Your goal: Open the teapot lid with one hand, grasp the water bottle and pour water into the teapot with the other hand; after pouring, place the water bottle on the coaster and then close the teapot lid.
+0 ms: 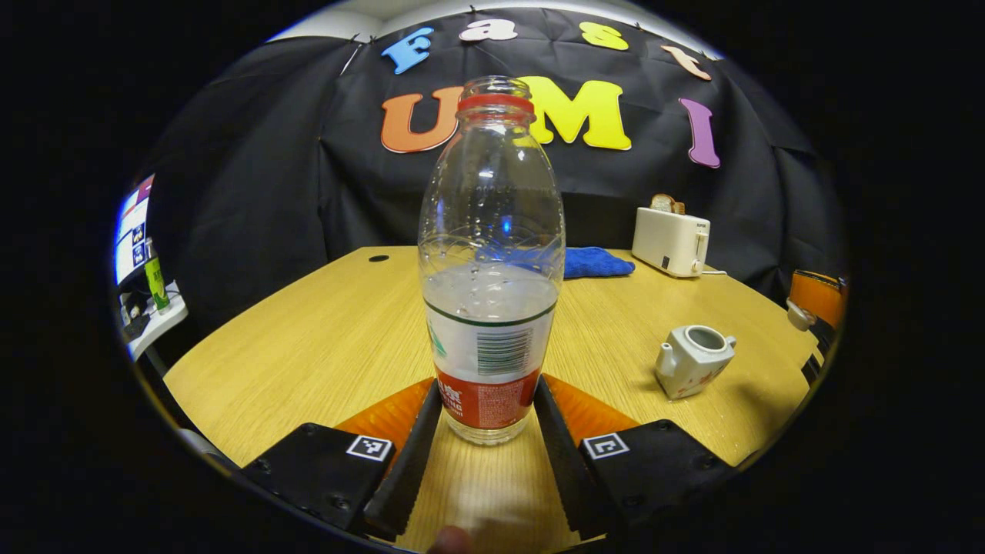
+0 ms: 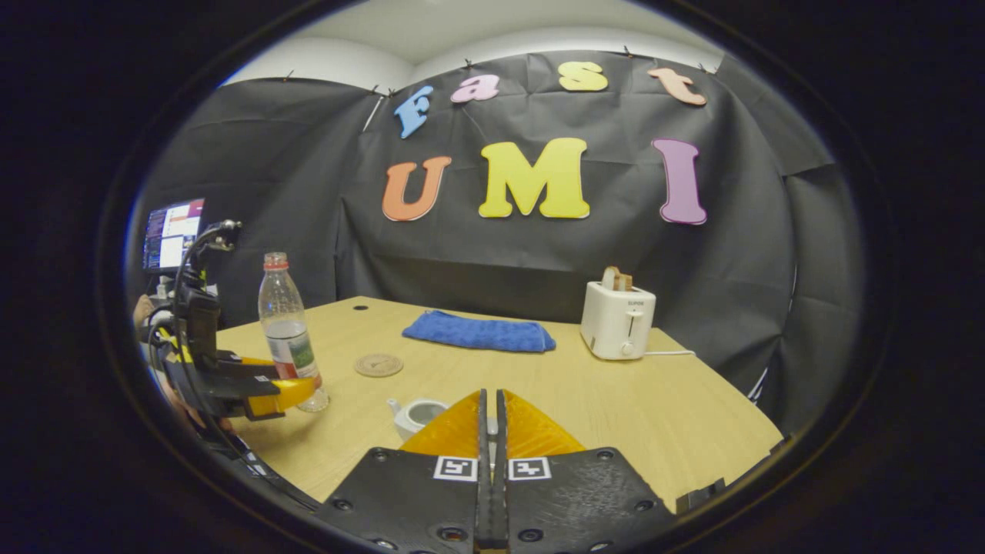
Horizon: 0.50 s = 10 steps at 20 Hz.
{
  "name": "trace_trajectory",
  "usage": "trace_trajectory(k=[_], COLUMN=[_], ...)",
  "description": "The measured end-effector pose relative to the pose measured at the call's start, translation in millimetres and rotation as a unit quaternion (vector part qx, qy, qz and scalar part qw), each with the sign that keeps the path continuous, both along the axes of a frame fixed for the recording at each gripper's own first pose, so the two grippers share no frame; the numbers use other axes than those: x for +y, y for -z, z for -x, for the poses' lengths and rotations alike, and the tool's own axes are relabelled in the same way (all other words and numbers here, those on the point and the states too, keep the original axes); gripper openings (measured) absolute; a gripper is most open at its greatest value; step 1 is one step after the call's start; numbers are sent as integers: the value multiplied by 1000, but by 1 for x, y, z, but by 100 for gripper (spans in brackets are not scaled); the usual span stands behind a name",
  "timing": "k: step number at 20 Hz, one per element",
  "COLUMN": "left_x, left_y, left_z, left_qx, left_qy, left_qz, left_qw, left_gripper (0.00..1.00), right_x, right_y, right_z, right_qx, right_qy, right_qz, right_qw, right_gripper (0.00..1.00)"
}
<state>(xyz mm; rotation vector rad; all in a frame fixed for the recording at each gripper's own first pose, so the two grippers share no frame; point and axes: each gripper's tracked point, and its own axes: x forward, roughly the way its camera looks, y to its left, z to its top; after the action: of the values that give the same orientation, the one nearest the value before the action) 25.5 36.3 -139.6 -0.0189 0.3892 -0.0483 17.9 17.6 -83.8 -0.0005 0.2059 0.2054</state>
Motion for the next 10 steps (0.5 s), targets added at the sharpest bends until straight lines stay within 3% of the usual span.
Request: trace_trajectory(k=[5,10], left_x=[8,27], left_y=[-23,-41], left_z=[7,0], left_qx=[-3,6], left_qy=[44,47], left_qz=[-146,-283], left_qw=[988,958], left_gripper=[73,73], right_x=[-21,-54], right_y=[3,2], right_z=[1,3], right_qx=[2,-4], right_qy=[4,20], right_qz=[-11,-13], right_qw=[1000,1000], right_gripper=[0,0])
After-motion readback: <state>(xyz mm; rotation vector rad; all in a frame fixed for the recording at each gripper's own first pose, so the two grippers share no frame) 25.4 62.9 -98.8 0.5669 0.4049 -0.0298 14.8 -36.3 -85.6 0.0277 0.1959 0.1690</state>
